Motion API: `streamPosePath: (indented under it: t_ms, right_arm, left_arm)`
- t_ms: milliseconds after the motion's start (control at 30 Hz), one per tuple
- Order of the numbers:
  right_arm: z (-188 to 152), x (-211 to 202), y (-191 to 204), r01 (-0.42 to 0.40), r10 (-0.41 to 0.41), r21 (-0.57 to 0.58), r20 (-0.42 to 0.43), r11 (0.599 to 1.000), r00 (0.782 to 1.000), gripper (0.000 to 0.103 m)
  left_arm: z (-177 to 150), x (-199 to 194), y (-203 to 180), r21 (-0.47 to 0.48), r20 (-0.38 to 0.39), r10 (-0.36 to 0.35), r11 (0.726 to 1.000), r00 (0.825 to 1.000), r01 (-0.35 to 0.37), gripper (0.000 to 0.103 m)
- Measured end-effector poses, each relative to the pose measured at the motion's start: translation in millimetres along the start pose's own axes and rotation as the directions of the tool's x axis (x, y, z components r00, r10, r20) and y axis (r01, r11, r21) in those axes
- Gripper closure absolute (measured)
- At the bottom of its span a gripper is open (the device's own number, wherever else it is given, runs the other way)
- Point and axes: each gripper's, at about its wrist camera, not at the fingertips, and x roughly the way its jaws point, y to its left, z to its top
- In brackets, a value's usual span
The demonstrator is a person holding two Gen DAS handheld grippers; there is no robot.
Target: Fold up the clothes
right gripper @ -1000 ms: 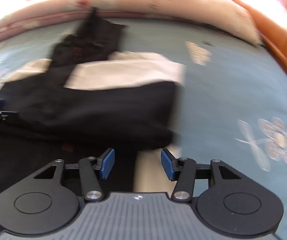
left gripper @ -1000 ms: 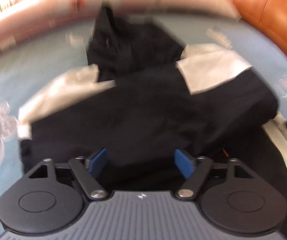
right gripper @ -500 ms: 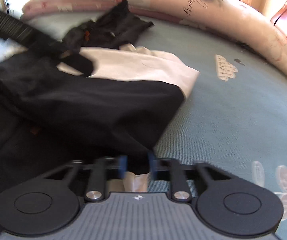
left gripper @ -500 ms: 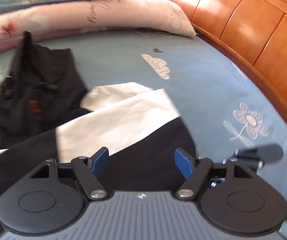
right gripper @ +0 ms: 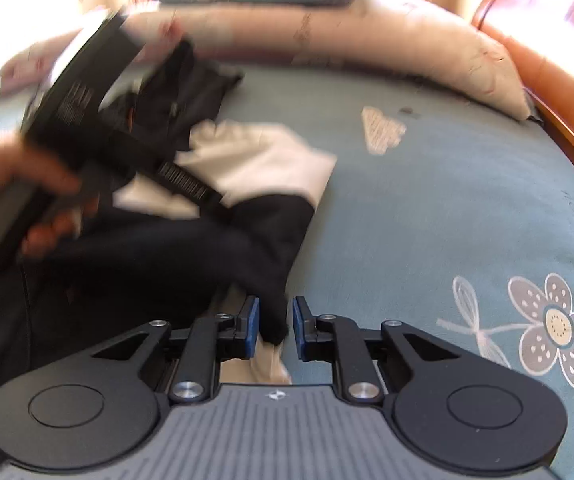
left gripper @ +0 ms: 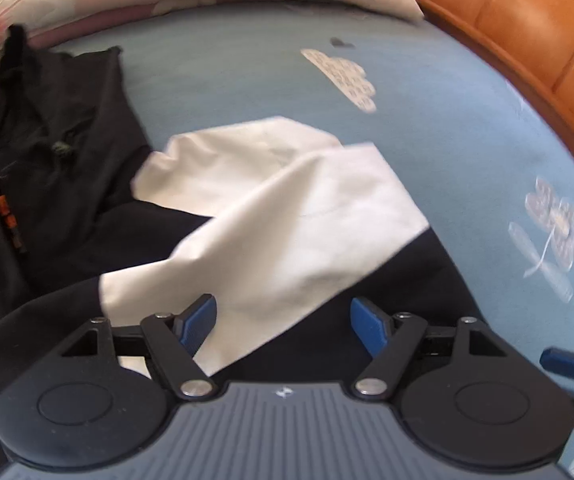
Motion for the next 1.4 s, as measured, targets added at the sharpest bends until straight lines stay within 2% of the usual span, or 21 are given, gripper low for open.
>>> streamPosePath:
  t_ms: [100, 167, 267, 333, 400, 533, 667, 767, 867, 933, 1033, 1133, 1233, 1267, 1300, 1400]
  right_arm:
    - [14.6, 14.1, -1.3, -0.022, 0.021, 0.029, 0.036, 0.999, 0.999, 0.083]
    - [11.5, 30.9, 3.1, -0.023, 0.023, 0.037, -0.009, 0.999, 1.0, 0.083]
    - [-6.5, 46.9, 18.3, 0.0, 0.004, 0.042, -0.102, 0.999, 0.995, 0.083]
    - [-13.6, 51.7, 23.9, 0.013, -0.008, 0.04, -0.112, 0.999, 0.994, 0.082]
    - [-17.1, 55.2, 26.2, 0.019, -0.015, 0.039, -0.111, 0.999, 0.994, 0.082]
    - [-17.9, 58.4, 23.3, 0.018, -0.013, 0.053, -0.102, 0.998, 0.995, 0.083]
    - [-19.5, 56.5, 27.0, 0.033, -0.026, 0.069, -0.099, 0.997, 0.995, 0.081]
    - [-16.1, 49.3, 27.6, 0.042, -0.033, 0.09, -0.101, 0.995, 0.994, 0.079]
    - [-12.0, 37.5, 24.5, 0.051, -0.04, 0.12, -0.096, 0.991, 0.995, 0.067]
    - [-9.4, 26.9, 29.7, 0.071, -0.062, 0.107, -0.082, 0.992, 0.995, 0.066]
    - [-4.6, 14.9, 44.0, 0.048, -0.043, 0.097, -0.048, 0.994, 0.998, 0.066]
    - [0.5, 17.3, 58.7, 0.017, -0.015, 0.056, -0.034, 0.998, 0.999, 0.065]
    - [5.6, 39.5, 72.6, -0.004, 0.005, 0.006, -0.048, 1.0, 0.999, 0.062]
    - [5.4, 47.5, 77.9, 0.0, 0.0, -0.004, -0.074, 1.0, 0.997, 0.057]
    - [4.6, 56.0, 82.5, 0.008, -0.01, -0.011, -0.115, 1.0, 0.993, 0.057]
    - [4.0, 67.4, 86.1, 0.013, -0.013, -0.002, -0.155, 1.0, 0.988, 0.056]
  left_arm:
    - [10.6, -13.9, -2.5, -0.019, 0.044, -0.068, 0.997, 0.997, 0.069, 0.027]
    - [23.2, -14.1, -9.1, -0.032, 0.052, -0.151, 0.988, 0.987, 0.153, 0.027]
    - [32.7, -1.5, -25.5, -0.054, 0.022, -0.277, 0.959, 0.961, 0.278, 0.024]
    - [33.6, 18.0, -37.1, -0.058, -0.019, -0.296, 0.954, 0.955, 0.295, 0.023]
    - [35.2, 41.4, -42.5, -0.045, -0.042, -0.273, 0.961, 0.961, 0.271, 0.023]
    - [49.3, 73.1, -44.6, -0.007, -0.003, -0.221, 0.975, 0.975, 0.221, 0.022]
    - [65.0, 68.3, -47.0, -0.015, 0.012, -0.185, 0.983, 0.983, 0.185, 0.023]
    - [60.3, 39.7, -36.8, -0.008, 0.031, -0.189, 0.982, 0.982, 0.189, 0.023]
    - [31.7, 0.8, -15.9, 0.011, 0.045, -0.148, 0.989, 0.988, 0.148, 0.022]
    - [10.6, -25.4, -1.2, 0.024, 0.054, -0.117, 0.993, 0.992, 0.115, 0.022]
    - [-29.2, -50.4, 27.2, 0.029, 0.07, 0.01, 0.999, 0.997, -0.012, 0.021]
    - [-70.4, -73.0, 56.6, 0.03, 0.088, 0.149, 0.988, 0.985, -0.153, 0.021]
    - [-92.0, -73.3, 94.7, -0.041, 0.081, 0.229, 0.973, 0.97, -0.226, 0.021]
    - [-96.5, -68.0, 110.1, -0.08, 0.057, 0.247, 0.967, 0.967, -0.243, 0.021]
    - [-99.7, -60.8, 124.4, -0.115, 0.03, 0.268, 0.958, 0.963, -0.263, 0.021]
    - [-107.6, -62.9, 153.0, -0.179, 0.034, 0.254, 0.953, 0.967, -0.244, 0.02]
